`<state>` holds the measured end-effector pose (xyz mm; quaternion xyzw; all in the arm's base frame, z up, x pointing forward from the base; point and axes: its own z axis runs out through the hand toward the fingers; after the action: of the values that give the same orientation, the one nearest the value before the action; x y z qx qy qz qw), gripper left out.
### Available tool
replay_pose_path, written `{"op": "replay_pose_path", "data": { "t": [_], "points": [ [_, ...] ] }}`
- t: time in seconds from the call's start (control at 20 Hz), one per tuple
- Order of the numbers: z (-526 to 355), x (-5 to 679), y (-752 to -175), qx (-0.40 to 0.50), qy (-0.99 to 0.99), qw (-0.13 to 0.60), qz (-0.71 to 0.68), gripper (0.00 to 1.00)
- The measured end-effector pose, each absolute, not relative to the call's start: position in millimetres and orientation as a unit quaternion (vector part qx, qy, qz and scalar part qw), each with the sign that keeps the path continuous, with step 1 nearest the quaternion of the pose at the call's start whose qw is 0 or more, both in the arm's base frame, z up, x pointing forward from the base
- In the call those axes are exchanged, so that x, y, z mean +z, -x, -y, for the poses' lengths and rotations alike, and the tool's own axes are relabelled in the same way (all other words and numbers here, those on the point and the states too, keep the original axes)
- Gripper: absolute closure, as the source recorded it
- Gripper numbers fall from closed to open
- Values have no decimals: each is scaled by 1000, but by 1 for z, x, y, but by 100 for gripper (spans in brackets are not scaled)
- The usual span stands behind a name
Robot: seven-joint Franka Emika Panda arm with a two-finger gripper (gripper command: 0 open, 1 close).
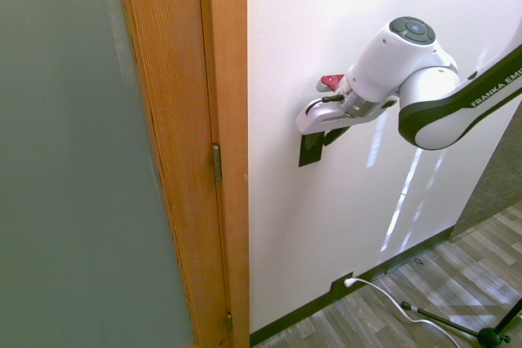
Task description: Turn off the light
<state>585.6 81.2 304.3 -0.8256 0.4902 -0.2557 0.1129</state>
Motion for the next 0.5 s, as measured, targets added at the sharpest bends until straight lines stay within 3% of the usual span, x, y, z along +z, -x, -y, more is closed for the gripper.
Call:
{"op": "replay_pose_path", "data": {
  "t": [0.5],
  "points": [
    [-75, 302, -588, -259, 820, 116, -498, 100]
  ]
}}
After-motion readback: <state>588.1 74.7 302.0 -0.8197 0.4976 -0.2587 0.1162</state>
